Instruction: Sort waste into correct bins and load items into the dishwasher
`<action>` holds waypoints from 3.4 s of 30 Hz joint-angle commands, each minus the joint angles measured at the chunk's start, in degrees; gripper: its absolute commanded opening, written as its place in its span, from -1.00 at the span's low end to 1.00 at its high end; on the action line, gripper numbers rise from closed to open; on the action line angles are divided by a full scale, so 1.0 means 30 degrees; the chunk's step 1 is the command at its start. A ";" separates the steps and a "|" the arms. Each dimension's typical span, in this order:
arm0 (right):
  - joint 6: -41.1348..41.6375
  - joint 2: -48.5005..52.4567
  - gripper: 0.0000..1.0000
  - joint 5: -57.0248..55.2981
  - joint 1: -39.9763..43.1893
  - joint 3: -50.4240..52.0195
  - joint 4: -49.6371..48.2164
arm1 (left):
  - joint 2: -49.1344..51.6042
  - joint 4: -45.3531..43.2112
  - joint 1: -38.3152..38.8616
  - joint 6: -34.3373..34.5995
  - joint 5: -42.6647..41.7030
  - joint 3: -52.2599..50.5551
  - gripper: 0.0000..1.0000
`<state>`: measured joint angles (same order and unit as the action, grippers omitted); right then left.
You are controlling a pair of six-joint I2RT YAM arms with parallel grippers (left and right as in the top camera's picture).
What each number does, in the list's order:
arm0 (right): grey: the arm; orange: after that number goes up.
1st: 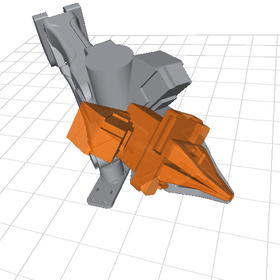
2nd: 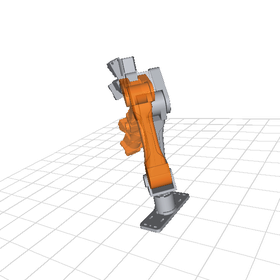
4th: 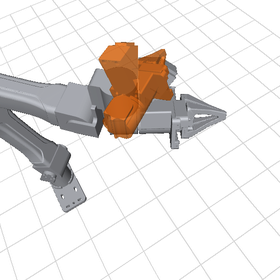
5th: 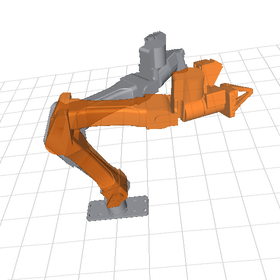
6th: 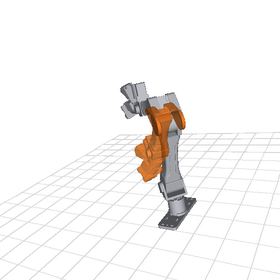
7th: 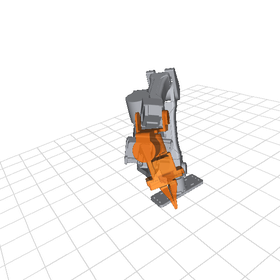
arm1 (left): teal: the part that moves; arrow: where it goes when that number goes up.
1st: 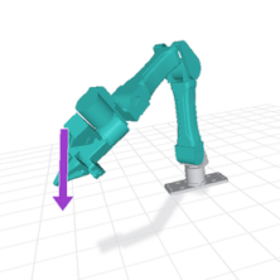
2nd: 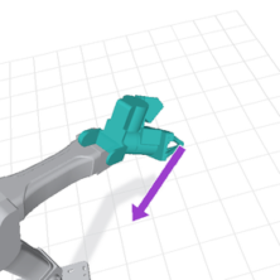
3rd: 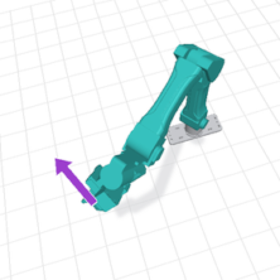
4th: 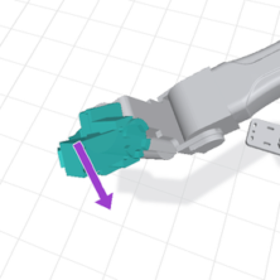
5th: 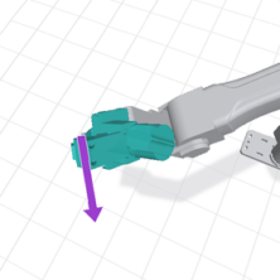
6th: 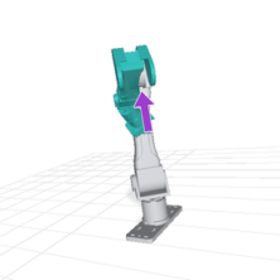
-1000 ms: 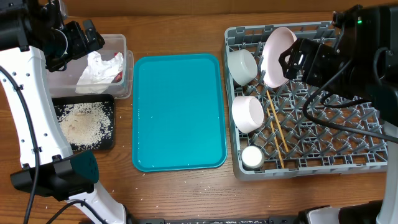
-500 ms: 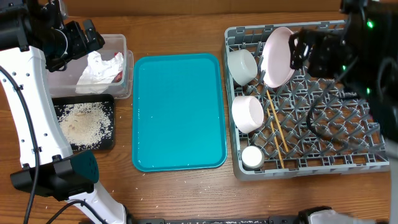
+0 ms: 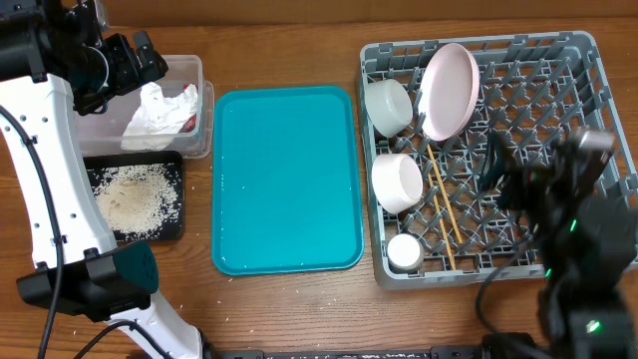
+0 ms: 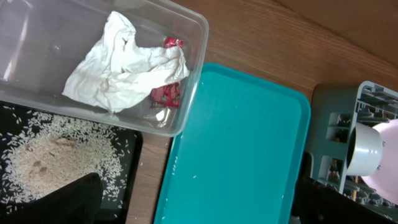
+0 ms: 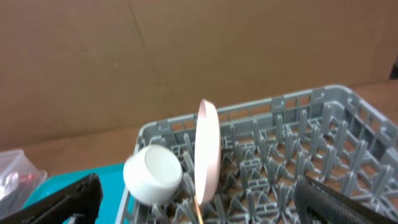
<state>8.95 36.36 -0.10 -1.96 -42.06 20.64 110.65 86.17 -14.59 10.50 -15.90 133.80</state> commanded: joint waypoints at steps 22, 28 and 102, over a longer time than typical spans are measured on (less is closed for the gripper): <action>-0.0146 -1.0462 0.99 0.1596 0.0015 1.3872 -0.7344 | -0.0029 0.0000 0.0124 -0.0284 -0.0073 0.0204 1.00; -0.0124 -1.1912 0.99 0.1632 0.0015 1.3879 -0.5450 | -0.0029 0.0000 0.0124 -0.0284 -0.0073 0.0204 1.00; -0.0073 -1.2065 0.99 0.1632 0.0015 1.3872 -0.5457 | -3.0228 -2.9521 0.4320 -0.5581 0.3847 -4.0865 1.00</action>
<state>8.95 0.73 4.51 -1.91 -1.06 4.54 26.52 -1.76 -3.53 -5.08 -9.15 16.14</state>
